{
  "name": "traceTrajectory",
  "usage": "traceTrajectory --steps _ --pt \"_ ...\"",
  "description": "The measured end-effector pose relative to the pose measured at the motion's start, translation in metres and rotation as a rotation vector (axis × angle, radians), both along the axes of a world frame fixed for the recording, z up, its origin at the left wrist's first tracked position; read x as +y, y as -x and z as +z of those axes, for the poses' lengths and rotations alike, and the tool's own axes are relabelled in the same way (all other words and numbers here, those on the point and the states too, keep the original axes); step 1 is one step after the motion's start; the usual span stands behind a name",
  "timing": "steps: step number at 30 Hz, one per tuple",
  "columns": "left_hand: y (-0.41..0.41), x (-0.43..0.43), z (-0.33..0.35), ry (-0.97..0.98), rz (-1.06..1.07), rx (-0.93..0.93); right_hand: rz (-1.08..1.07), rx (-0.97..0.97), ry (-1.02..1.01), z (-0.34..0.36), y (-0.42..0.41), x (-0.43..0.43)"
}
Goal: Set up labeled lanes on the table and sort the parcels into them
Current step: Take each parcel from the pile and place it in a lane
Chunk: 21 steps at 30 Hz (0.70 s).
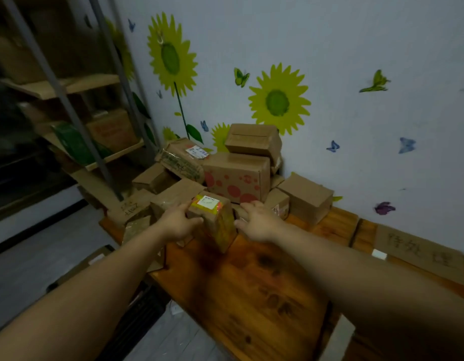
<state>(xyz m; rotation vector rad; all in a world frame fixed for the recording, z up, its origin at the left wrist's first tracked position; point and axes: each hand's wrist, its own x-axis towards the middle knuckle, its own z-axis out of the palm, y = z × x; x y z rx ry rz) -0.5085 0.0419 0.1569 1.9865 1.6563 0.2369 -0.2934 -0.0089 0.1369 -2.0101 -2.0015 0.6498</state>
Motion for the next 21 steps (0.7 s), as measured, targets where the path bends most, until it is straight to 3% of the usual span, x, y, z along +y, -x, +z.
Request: traceTrajectory --steps 4,10,12,16,21 --pt "0.008 0.038 -0.026 -0.034 -0.162 0.332 0.003 -0.044 0.056 -0.027 0.035 0.034" --pt "0.019 0.09 -0.062 -0.052 -0.324 0.479 -0.139 -0.087 0.186 -0.057 0.082 0.064" --pt "0.026 0.099 -0.07 -0.059 -0.365 0.344 -0.227 -0.078 0.146 -0.061 0.092 0.063" --pt "0.027 0.109 -0.072 0.072 -0.267 -0.193 -0.501 0.119 0.0 -0.06 0.104 0.054" --pt "0.023 0.1 -0.065 0.461 -0.151 -0.274 -0.823 0.517 0.02 -0.052 0.105 0.035"
